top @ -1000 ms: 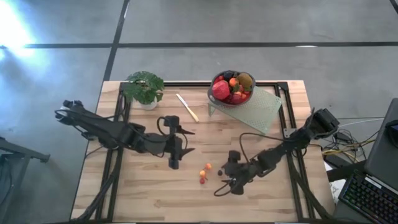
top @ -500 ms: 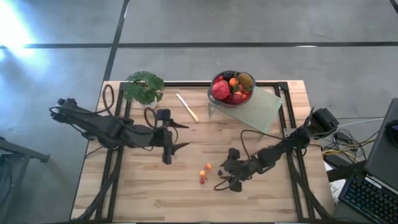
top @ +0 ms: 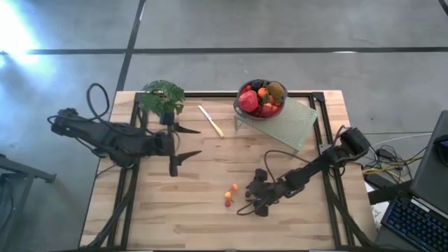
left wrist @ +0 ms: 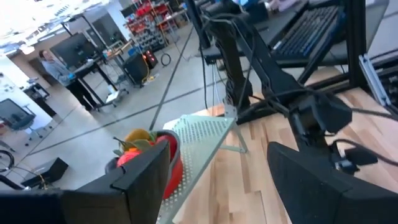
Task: Pick & Place Fruit
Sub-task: Put the blackberry into the red gray colander on the shelf
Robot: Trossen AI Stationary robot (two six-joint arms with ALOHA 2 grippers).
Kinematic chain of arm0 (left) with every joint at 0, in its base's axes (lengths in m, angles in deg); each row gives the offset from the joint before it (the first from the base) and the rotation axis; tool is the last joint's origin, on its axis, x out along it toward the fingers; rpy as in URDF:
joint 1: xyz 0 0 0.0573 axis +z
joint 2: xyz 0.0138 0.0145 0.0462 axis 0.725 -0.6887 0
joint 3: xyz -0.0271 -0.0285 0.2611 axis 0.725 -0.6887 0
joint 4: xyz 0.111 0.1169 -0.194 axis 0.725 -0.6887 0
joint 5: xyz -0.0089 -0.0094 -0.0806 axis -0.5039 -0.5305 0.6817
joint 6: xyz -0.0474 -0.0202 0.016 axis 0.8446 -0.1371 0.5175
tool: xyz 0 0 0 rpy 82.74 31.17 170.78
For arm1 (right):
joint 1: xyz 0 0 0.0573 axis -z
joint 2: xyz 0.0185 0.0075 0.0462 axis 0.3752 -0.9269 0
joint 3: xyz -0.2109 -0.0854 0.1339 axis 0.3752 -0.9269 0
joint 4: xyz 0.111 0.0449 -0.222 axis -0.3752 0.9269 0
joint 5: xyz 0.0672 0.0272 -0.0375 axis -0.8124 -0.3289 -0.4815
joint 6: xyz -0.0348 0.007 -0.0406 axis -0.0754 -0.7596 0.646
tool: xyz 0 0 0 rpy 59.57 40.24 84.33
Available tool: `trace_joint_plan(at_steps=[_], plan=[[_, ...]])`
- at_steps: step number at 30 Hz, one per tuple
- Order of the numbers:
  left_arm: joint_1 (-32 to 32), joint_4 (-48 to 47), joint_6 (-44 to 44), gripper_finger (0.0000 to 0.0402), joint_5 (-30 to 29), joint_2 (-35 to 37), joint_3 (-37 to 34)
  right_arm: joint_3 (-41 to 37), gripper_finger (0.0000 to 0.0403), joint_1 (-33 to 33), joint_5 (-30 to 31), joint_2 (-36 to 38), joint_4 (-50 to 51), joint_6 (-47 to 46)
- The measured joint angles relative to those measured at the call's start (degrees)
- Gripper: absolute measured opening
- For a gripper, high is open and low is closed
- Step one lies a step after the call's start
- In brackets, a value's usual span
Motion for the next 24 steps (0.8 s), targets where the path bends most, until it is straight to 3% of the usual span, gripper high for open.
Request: trace_joint_plan(at_steps=[6, 24], plan=[[0.0, -0.3, 0.0, 0.0273, 0.0, 2.0, 0.0, 0.6, 0.0244, 0.2, -0.2, 0.0, 0.4, 0.2], [0.0, -0.4, -0.2, 0.0273, -1.1, 3.6, 0.0, 1.2, 0.0074, 0.0, -4.7, 3.4, 6.3, 0.4]])
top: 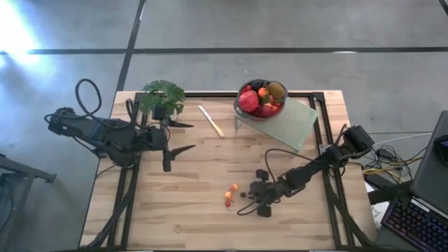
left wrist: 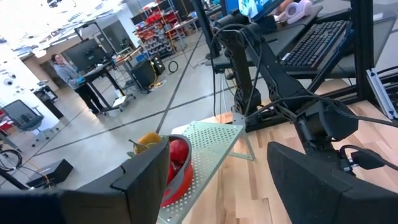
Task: Pick & Place Fruit
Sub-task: Put the blackberry into the red gray colander on the shelf
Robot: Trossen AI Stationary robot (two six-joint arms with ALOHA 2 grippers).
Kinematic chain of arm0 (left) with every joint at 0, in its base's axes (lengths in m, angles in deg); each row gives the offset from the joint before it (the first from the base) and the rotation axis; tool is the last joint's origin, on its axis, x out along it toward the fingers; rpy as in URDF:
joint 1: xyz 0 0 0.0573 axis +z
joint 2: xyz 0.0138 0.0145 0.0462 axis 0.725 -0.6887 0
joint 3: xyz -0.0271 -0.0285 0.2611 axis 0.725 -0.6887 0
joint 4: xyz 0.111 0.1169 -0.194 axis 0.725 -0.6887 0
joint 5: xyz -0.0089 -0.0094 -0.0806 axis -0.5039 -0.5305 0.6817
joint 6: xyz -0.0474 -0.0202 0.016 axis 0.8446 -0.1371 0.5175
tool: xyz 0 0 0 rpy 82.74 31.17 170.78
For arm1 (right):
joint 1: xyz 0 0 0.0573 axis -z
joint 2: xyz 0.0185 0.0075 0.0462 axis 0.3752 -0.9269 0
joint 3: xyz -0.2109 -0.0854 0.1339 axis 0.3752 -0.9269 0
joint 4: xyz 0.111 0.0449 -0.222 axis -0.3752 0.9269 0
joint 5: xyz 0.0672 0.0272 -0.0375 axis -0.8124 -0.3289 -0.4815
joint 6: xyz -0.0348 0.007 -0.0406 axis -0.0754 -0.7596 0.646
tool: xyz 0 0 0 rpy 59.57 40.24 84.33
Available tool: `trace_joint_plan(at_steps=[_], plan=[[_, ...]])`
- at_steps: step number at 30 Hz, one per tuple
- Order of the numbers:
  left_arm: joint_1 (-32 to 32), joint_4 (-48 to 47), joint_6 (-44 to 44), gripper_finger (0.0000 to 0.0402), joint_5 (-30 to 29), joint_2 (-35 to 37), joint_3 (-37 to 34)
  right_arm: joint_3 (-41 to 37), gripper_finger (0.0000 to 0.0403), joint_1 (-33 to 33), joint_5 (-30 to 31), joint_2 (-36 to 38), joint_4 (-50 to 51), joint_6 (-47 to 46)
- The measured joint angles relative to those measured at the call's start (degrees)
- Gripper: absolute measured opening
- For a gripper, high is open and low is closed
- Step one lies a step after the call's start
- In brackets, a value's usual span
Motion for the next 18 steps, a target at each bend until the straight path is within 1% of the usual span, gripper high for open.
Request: trace_joint_plan(at_steps=[3, 6, 18], plan=[[0.0, 0.0, 0.1, 0.0273, 0.0, -0.1, 0.0, 0.1, 0.0065, 0.0, -0.6, 0.0, 0.4, 0.0], [0.0, 0.0, 0.6, 0.0273, 0.0, -0.1, -0.1, 0.3, 0.0073, 0.0, -0.6, 0.0, 0.4, 0.0], [0.0, -1.0, 1.2, 0.0273, 0.0, -0.2, -1.0, 0.3, 0.0175, -0.1, -0.6, 0.0, -1.3, 0.0]])
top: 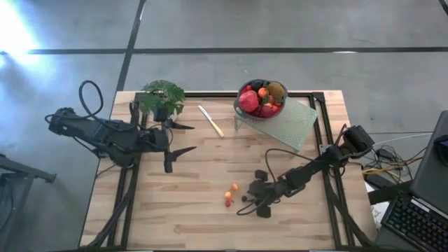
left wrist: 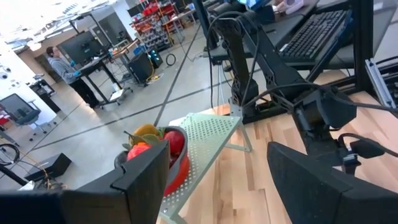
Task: Pick & Place Fruit
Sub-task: Put the blackberry into the red gray colander on the shelf
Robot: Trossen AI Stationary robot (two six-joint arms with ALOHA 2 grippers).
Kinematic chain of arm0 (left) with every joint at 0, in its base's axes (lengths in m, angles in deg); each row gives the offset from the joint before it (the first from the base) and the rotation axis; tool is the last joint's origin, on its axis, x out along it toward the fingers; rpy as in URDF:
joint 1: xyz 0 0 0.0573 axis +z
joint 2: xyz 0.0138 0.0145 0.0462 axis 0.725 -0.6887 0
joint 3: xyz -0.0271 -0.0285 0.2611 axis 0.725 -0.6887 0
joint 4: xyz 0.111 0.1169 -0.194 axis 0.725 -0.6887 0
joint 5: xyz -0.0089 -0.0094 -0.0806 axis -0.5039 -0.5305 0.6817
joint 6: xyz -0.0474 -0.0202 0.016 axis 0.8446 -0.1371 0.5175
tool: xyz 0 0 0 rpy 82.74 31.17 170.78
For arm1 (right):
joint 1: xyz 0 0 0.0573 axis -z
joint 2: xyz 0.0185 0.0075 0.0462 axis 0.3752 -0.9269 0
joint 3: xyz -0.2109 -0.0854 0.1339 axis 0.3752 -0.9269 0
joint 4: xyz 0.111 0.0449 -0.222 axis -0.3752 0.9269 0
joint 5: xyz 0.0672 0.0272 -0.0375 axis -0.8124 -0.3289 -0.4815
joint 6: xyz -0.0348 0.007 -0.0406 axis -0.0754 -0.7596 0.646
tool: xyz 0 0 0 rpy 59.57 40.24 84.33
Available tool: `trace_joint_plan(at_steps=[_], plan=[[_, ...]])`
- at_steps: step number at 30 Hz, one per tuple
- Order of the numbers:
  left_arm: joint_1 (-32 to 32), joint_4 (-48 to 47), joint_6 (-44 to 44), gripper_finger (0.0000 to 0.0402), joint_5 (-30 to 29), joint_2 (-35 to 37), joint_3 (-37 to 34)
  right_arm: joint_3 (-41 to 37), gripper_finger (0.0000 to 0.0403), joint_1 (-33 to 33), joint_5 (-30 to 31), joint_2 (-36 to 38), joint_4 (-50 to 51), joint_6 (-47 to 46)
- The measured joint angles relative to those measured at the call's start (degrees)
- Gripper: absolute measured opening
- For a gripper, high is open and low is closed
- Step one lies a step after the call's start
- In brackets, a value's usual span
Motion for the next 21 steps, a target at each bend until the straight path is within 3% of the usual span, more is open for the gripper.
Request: trace_joint_plan(at_steps=[10, 21], plan=[[0.0, -0.2, 0.4, 0.0273, 0.0, 0.0, 0.0, 0.0, 0.0219, 0.0, 0.3, 0.0, -3.4, 2.4], [0.0, 0.1, 0.8, 0.0273, 0.0, 0.1, 0.0, 1.1, 0.0208, -0.7, 0.2, -4.1, -5.9, 3.7]])
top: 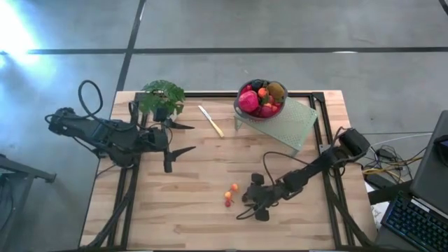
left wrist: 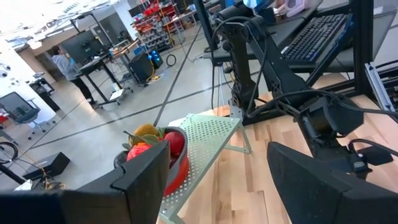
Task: Pick & Place Fruit
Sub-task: Put the blackberry into the red gray colander on the shelf
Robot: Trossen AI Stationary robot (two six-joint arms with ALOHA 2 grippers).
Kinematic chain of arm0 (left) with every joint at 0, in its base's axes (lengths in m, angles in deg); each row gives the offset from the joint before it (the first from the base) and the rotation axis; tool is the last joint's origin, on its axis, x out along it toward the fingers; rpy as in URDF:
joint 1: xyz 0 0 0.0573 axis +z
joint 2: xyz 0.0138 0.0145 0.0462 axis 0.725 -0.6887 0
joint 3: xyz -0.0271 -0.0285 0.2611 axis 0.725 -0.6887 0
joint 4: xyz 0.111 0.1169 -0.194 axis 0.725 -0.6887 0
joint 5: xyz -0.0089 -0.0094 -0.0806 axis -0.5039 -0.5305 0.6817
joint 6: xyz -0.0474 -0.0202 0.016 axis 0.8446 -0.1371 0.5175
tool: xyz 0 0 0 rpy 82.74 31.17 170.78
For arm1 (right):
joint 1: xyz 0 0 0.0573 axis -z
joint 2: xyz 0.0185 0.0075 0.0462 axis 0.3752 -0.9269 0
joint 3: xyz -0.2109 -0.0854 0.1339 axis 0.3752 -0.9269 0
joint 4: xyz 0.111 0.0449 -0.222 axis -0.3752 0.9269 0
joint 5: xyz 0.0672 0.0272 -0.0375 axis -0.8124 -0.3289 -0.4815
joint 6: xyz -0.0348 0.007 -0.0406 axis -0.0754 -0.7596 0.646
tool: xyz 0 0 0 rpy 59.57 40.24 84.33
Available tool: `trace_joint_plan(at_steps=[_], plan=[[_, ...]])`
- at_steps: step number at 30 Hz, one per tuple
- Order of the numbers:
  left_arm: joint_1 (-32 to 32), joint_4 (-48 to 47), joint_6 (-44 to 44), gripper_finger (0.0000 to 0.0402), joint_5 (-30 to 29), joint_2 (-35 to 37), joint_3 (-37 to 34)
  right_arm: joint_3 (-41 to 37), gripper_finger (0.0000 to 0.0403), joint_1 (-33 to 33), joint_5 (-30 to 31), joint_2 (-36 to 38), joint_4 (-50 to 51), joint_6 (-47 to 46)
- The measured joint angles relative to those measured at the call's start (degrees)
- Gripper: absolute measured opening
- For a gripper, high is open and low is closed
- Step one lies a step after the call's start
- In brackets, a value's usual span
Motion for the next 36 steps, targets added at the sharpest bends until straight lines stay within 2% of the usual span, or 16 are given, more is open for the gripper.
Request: trace_joint_plan(at_steps=[11, 21, 28, 36], plan=[[0.0, -0.2, 0.0, 0.0273, 0.0, 0.0, 0.0, 3.2, 0.0170, -0.2, 0.4, -3.6, -0.4, 0.6], [0.0, -0.2, 1.0, 0.0273, 0.0, 0.0, 0.0, 3.6, 0.0100, -0.2, -0.1, -2.0, 3.2, 0.7], [0.0, -0.1, 1.7, 0.0273, 0.0, 0.0, 0.0, 5.1, 0.0101, -0.2, -0.6, 2.1, 14.6, 0.9], [0.0, -0.2, 1.8, 0.0273, 0.0, -0.3, 0.0, 9.6, 0.0094, 0.4, 1.0, 14.3, 34.7, 4.5]])
